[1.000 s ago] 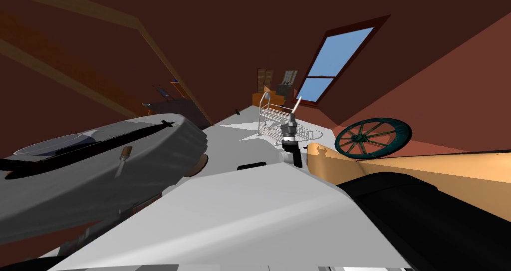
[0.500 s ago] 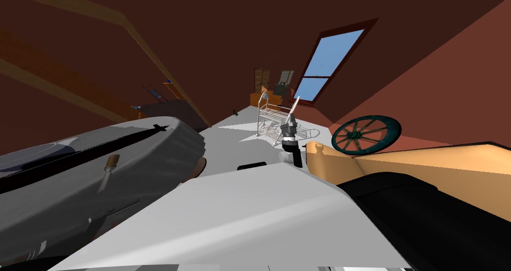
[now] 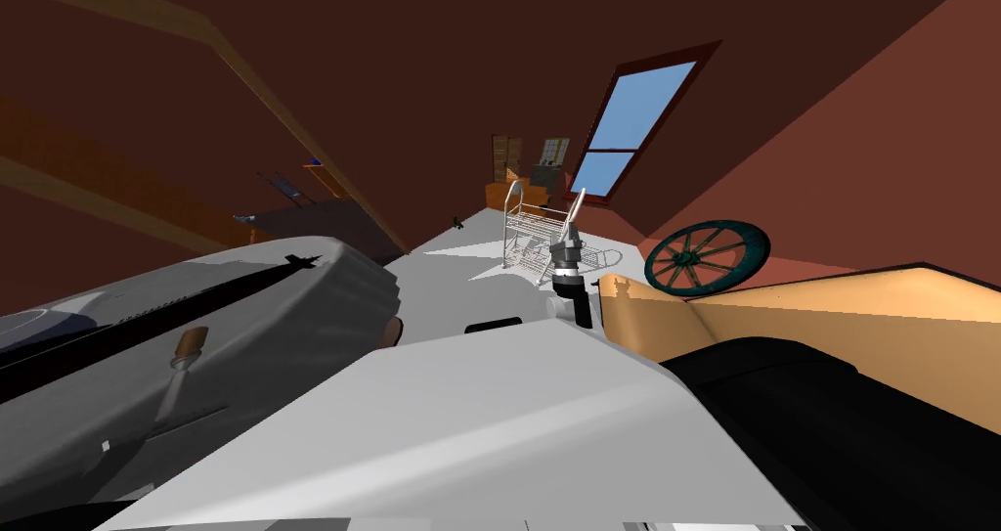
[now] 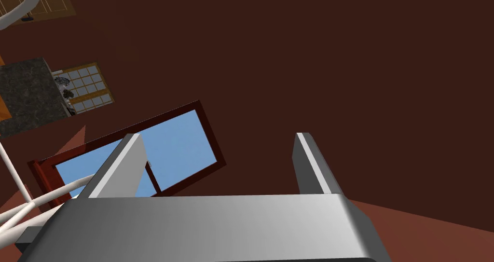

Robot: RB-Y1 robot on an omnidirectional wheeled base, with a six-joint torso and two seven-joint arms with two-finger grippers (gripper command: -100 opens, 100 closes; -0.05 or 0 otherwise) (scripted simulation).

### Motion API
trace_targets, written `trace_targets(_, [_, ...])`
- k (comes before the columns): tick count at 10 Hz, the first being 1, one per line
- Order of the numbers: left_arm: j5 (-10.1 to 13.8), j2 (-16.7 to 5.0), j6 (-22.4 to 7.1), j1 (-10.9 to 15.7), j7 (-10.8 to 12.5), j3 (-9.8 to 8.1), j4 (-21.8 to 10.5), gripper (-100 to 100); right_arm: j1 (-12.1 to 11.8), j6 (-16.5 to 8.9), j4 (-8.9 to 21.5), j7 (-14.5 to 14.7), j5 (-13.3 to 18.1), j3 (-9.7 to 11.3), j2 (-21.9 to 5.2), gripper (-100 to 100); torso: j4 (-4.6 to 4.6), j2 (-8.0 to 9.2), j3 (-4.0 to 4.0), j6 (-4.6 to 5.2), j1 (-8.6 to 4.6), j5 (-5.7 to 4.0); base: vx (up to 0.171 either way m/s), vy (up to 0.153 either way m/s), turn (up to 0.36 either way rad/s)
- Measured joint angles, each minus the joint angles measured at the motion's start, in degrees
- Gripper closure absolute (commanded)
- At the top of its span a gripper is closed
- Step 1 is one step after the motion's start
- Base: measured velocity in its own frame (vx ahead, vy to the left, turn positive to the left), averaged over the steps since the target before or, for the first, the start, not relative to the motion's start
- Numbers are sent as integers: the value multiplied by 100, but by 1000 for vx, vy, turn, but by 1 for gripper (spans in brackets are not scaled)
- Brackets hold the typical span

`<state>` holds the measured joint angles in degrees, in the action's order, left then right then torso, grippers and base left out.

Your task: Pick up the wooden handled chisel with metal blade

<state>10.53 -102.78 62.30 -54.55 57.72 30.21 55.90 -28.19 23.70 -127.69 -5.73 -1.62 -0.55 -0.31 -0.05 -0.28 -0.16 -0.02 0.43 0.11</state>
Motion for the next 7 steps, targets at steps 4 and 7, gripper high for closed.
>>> trace_targets(4, [364,-607,101,-98,49,390,-369,-100,0,0,0,0,0,0,0,0,1,3,2,-1,11,5,60,123,-82])
trace_targets(7, [59,-636,110,170,312,481,-660,-100,0,0,0,0,0,-1,-1,0,-3,-13,-7,2,27,7,105,187,-136])
